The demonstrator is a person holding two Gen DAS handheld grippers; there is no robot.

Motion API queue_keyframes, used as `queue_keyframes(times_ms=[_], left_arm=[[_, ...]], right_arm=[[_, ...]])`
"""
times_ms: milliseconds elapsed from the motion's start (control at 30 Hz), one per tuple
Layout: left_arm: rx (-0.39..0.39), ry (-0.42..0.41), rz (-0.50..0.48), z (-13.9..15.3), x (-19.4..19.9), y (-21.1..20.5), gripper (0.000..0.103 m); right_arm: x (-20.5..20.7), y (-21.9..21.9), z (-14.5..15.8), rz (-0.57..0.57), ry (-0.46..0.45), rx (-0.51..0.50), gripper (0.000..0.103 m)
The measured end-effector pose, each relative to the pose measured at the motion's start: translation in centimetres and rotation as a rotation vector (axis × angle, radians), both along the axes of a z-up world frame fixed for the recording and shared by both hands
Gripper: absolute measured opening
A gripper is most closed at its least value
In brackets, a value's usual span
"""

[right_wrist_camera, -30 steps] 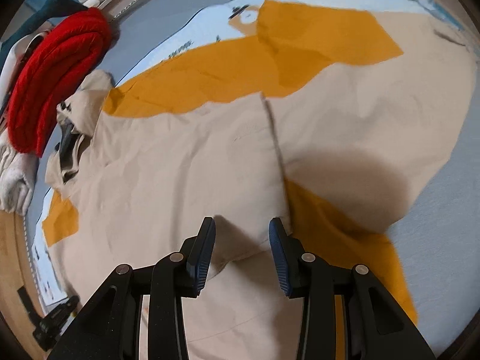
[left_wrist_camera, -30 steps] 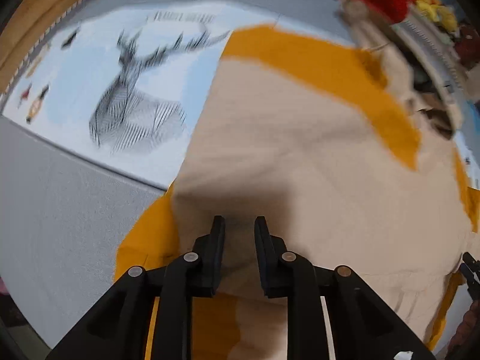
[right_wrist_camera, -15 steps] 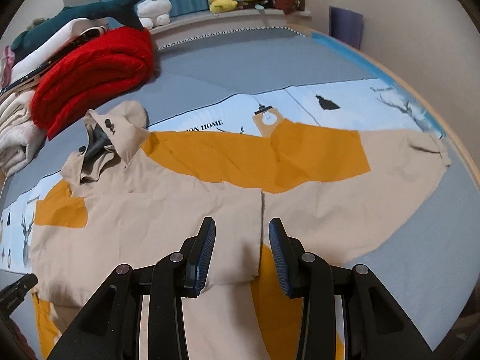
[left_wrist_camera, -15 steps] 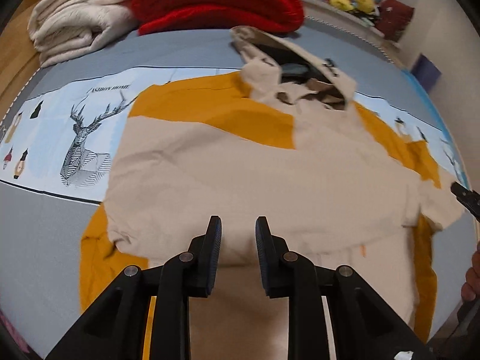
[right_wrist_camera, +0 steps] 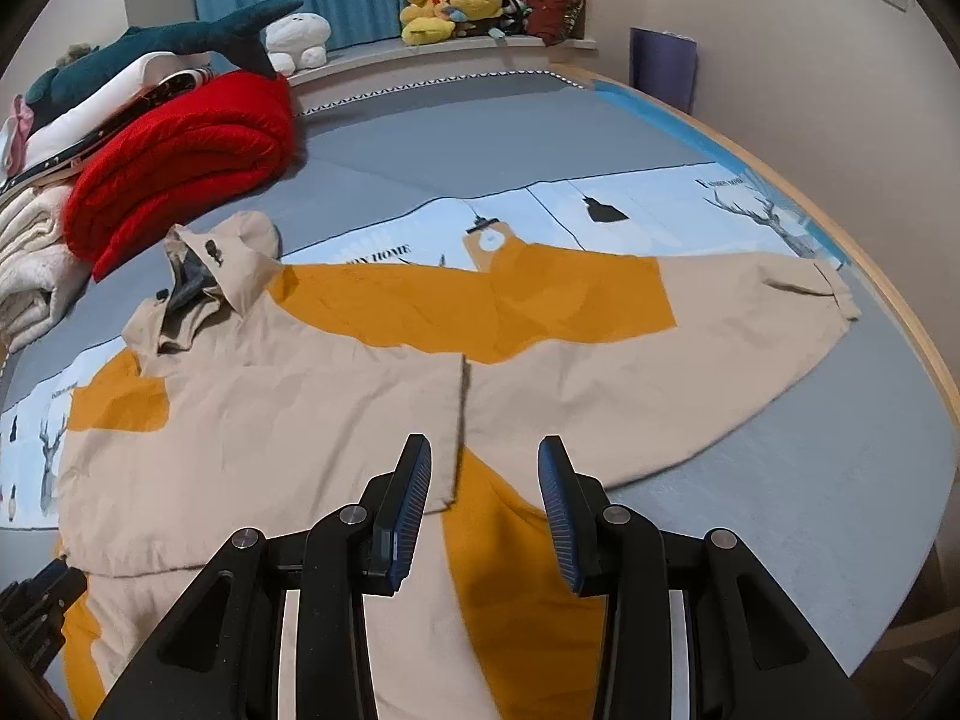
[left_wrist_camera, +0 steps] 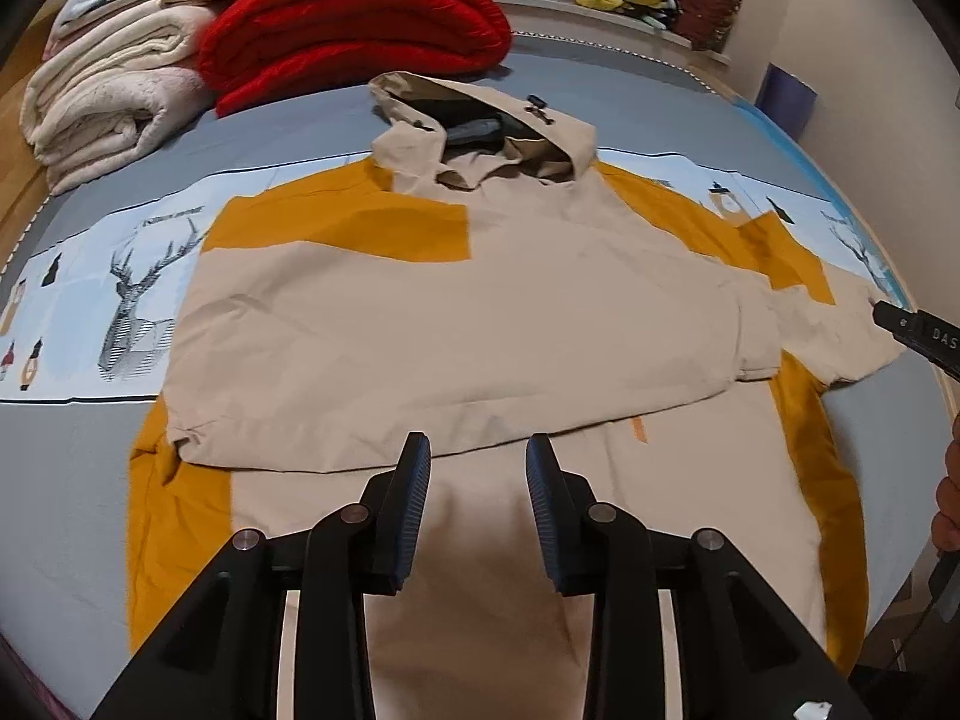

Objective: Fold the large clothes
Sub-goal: 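Reach the right tool to the other sleeve cuff and close on it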

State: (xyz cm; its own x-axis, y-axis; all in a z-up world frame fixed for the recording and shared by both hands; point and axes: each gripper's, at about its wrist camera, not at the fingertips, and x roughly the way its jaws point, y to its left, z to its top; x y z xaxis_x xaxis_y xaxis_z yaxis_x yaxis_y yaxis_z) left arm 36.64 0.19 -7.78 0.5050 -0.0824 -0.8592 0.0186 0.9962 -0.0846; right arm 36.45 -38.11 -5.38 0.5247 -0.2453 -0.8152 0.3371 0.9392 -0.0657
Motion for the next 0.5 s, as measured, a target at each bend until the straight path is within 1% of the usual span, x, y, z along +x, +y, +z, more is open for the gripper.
queue_keyframes(times_ms=[100,167,267,367,433,467,500], left_arm=[[0.004,-0.001,-0.011,-0.2,0.3,-0.6,0.03],[0.006,0.002,-0.009,-0.4,0.8,-0.8,0.03],[0.008,0.011,-0.011,-0.7,1.6,-0.8,0.03],[0.013,0.015,-0.012,-0.9,2.5,-0.6,0.03],[0.018,0.015,-0.008,-1.0,3.3,-0.1,0.03],[0.018,0.017,-0.001,-1.2,3.7,0.2,0.03],[0.014,0.022,0.009,-1.4,4.2,0.6,0.03]], right_arm=[[0.0,-0.8,0.1,0.0,0.006,-0.005,0.039],[0.2,-1.4,0.2,-0.002,-0.006,-0.012,0.039],[0.9,-3.2,-0.1,-0.006,0.0,-0.004,0.039],[1.8,-7.0,-0.4,-0.047,-0.001,0.031,0.039],[2.4,-9.9,-0.4,-0.082,-0.017,0.049,0.035],[2.6,-11.5,-0.3,-0.103,-0.028,0.049,0.03],[2.7,-12.9,-0.2,-0.123,-0.034,0.045,0.028]])
